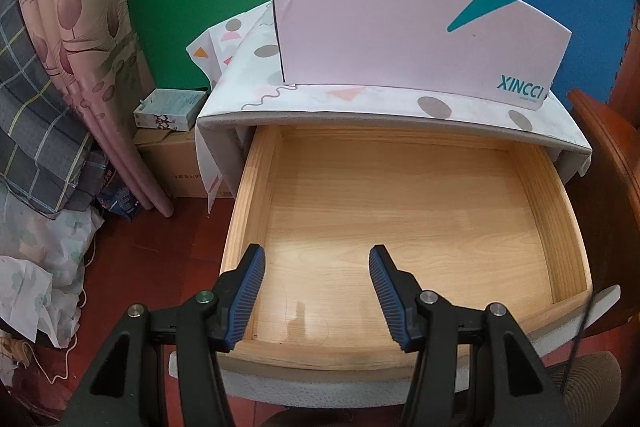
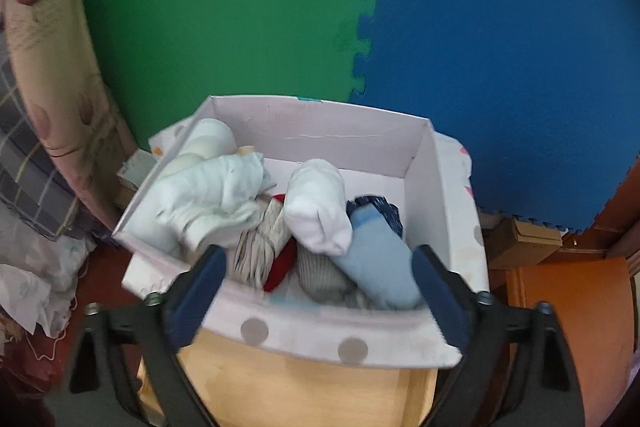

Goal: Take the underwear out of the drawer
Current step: 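Move the empty right tool back over the empty drawer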

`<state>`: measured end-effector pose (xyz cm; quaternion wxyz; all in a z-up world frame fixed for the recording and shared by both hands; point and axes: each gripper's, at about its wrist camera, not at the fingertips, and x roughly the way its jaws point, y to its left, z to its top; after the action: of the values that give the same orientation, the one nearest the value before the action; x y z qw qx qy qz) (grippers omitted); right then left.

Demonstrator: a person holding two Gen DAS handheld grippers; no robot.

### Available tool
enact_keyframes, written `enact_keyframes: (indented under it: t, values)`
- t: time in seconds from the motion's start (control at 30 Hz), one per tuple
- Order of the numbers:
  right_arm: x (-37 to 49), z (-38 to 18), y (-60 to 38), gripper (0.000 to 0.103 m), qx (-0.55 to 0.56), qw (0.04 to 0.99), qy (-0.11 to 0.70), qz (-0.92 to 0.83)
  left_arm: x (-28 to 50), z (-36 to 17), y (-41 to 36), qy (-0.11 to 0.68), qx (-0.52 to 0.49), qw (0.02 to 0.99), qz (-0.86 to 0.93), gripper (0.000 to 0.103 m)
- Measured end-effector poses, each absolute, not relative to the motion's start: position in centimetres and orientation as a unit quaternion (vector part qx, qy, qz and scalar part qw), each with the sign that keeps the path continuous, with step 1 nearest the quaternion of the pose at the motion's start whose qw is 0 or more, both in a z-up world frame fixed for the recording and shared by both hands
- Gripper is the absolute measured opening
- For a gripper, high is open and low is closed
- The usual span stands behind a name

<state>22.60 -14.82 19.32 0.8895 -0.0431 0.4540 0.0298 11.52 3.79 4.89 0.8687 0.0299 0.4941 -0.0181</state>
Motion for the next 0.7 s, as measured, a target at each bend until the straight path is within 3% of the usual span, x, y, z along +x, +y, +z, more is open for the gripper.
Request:
enact_keyframes:
  t: [0.2, 0.33, 0.7]
  values:
    - [13.7, 16.6, -17.2, 0.101, -0.027, 0.900, 0.436, -0.008, 10.8, 5.3, 3.1, 0.486, 0.047, 0.873, -0.022, 0.055]
    - [9.5, 11.5, -18.6, 0.101, -0.013, 0.876, 0.482, -0.031, 9.9, 5.6, 2.6, 0.482, 0.060, 0.874, -0.029, 0.055]
    - [6.3, 5.7, -18.1, 0.101, -0.010, 0.850, 0.526, -0.024, 7.8, 5.7, 0.9, 0.480, 0.088, 0.872, -0.042, 0.055]
